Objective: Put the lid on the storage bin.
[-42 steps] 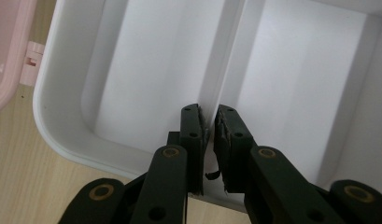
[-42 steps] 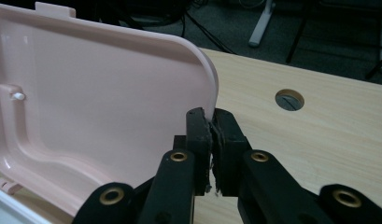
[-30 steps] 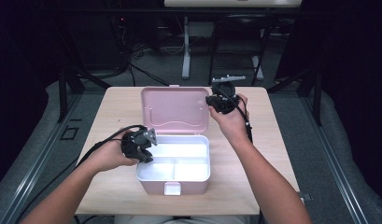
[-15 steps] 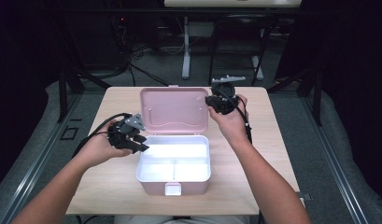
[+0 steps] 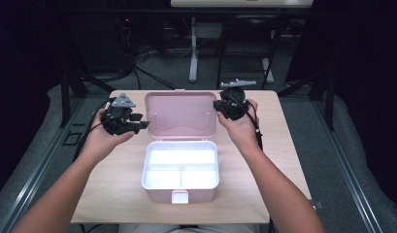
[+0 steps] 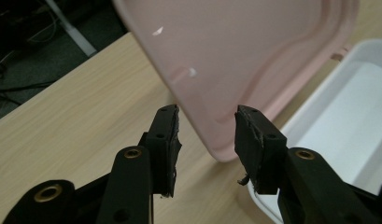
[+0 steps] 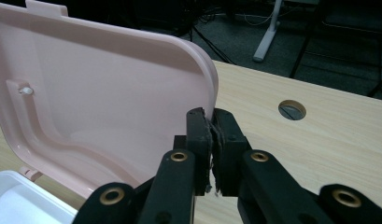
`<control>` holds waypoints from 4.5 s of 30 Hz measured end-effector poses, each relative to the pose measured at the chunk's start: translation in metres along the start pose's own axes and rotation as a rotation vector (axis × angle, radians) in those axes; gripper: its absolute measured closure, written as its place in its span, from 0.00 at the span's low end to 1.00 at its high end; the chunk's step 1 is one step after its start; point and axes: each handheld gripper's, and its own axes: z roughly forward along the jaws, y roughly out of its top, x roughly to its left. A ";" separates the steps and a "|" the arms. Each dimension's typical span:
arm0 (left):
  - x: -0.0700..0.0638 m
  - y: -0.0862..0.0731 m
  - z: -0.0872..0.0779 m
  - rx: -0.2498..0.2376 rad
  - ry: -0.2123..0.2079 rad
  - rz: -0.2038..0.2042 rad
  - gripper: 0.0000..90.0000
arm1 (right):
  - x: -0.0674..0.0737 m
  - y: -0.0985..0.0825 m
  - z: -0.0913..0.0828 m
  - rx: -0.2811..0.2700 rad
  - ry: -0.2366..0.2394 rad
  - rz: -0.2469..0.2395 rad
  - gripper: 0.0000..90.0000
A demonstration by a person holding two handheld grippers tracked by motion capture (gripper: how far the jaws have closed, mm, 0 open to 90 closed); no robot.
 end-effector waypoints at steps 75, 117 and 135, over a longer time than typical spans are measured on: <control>0.008 0.010 -0.010 -0.218 0.023 -0.110 0.87 | 0.009 -0.012 -0.024 -0.107 0.041 -0.048 0.92; -0.001 0.013 -0.021 -0.221 0.004 -0.085 0.78 | 0.013 -0.026 -0.041 -0.127 0.091 -0.068 0.88; -0.008 0.005 -0.030 -0.218 -0.019 -0.068 0.77 | 0.015 -0.028 -0.045 -0.115 0.128 -0.076 0.82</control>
